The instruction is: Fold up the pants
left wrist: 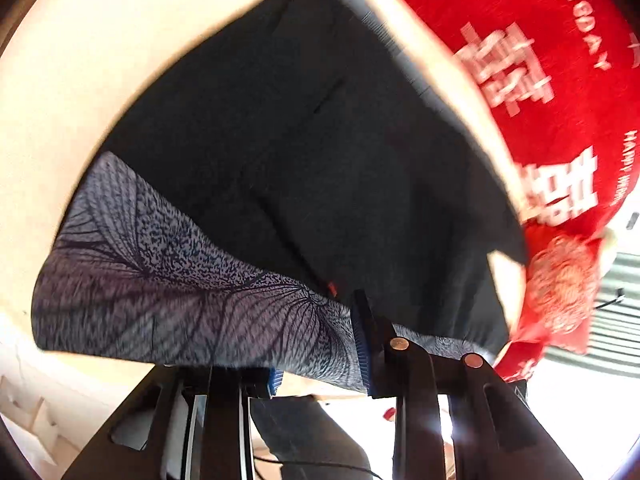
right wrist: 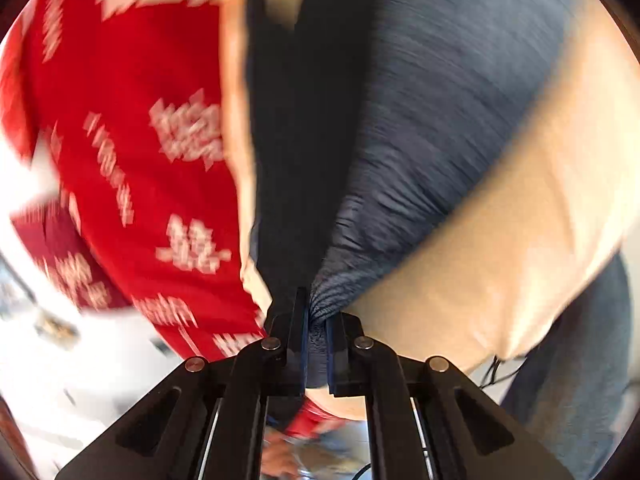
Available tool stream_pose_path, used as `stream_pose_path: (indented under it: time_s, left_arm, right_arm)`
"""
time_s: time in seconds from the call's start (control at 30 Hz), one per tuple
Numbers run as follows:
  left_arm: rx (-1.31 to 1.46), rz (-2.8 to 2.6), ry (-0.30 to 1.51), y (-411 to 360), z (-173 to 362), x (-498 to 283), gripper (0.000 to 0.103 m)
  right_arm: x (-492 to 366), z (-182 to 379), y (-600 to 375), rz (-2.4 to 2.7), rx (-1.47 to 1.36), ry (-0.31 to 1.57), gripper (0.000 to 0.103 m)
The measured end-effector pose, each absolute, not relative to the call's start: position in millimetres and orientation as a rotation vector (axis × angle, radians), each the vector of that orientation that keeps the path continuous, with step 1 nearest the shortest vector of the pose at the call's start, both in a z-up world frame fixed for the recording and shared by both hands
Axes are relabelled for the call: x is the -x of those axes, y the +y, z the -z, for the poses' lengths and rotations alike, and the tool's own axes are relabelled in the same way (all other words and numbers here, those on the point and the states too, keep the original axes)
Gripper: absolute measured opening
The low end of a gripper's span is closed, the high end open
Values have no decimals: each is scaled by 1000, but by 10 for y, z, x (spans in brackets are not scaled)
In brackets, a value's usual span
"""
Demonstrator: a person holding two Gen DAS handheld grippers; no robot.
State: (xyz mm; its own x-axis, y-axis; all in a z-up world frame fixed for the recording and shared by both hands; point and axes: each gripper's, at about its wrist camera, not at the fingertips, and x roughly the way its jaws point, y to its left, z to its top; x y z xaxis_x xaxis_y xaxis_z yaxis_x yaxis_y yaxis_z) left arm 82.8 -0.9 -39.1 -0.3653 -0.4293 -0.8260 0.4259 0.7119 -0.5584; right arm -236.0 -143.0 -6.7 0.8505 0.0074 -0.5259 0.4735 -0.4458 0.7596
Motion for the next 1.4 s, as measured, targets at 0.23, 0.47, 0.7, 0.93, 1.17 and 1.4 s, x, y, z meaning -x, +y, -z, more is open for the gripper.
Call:
stream_pose_path:
  time_s: [0.23, 0.47, 0.7, 0.93, 1.17, 1.4]
  left_arm:
    - [51, 986, 1555, -589, -320, -1202, 31]
    - [-4, 871, 1450, -1614, -37, -1765, 31]
    - [-210, 638, 1394, -2050, 371, -1981, 48]
    - [-497, 616, 1287, -2032, 273, -1634, 66]
    - [-598, 624, 1229, -2627, 762, -1277, 76]
    - [-587, 564, 1202, -3033, 899, -1567, 81]
  right_arm:
    - [1635, -593, -2726, 391, -1642, 610, 9]
    - [502, -24, -4044, 297, -1443, 907, 12]
    - [182, 1006, -4315, 311, -1428, 1161, 16]
    - [23, 333, -4088, 166, -1234, 1108, 80]
    - [-421, 821, -3875, 163, -1019, 1304, 39]
    - [-335, 727, -4485, 338, -1097, 1135, 47]
